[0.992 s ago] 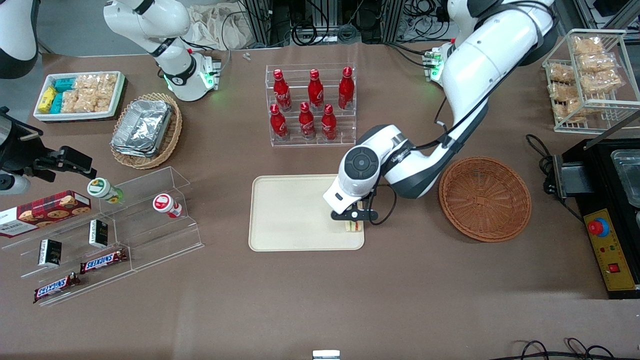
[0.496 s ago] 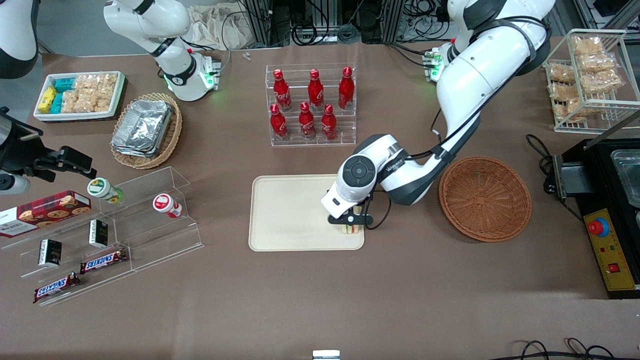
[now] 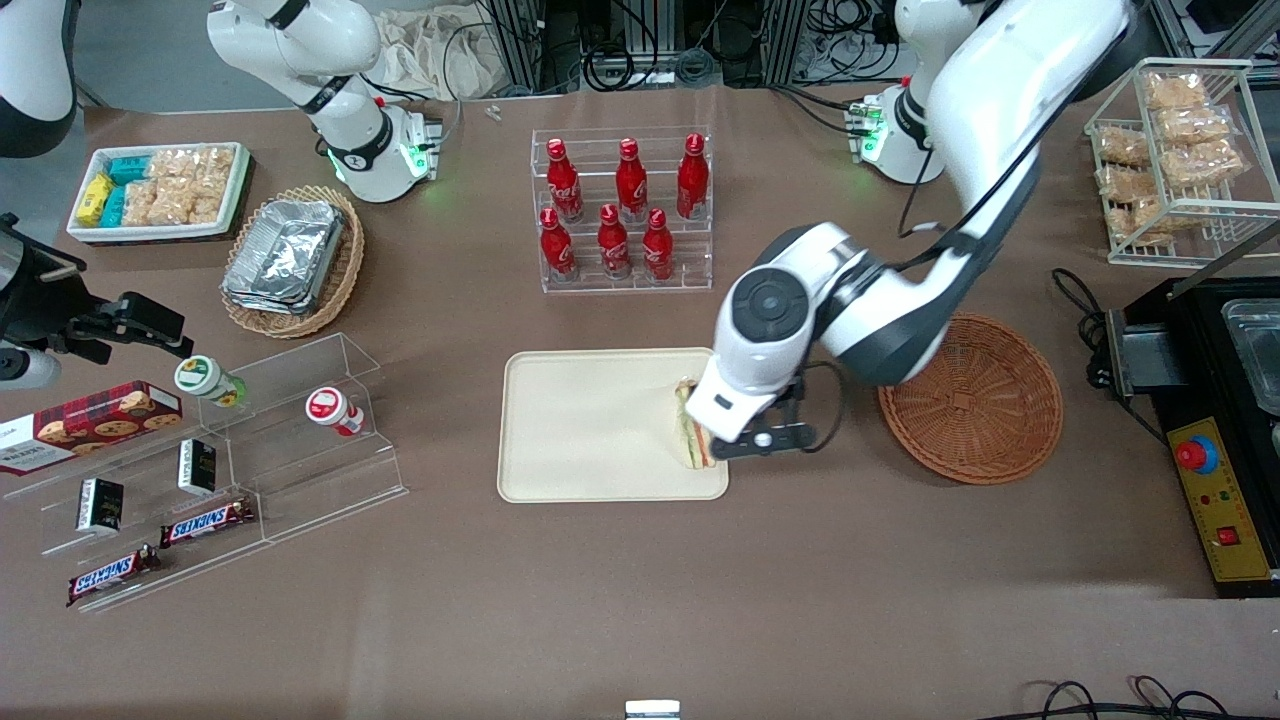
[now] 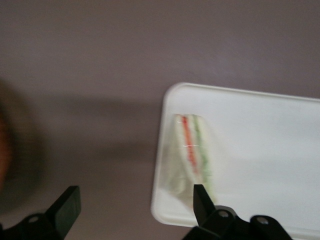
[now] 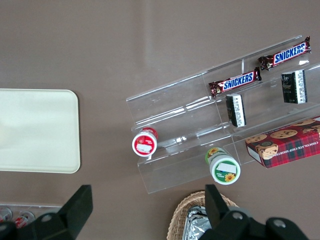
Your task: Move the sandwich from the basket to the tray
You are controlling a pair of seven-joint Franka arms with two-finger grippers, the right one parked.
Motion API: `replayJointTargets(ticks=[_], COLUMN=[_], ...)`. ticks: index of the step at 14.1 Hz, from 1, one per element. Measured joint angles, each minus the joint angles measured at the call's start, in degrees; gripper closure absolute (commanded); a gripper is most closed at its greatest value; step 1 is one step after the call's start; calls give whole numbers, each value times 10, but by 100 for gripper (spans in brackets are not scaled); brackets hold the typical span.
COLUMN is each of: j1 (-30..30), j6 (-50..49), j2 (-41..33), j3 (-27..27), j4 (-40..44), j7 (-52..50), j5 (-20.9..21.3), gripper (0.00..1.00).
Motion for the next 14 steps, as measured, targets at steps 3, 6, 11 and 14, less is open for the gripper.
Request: replayJointTargets(ticks=[3, 6, 11, 14], j1=[73, 141, 238, 265], j6=[-54, -100, -161, -175], j2=[-76, -133, -172, -173], j3=[2, 2, 4, 4], j4=[0, 0, 1, 1], j7=[103, 172, 182, 201], j5=[-40, -52, -103, -108], gripper=[0, 0, 0, 0])
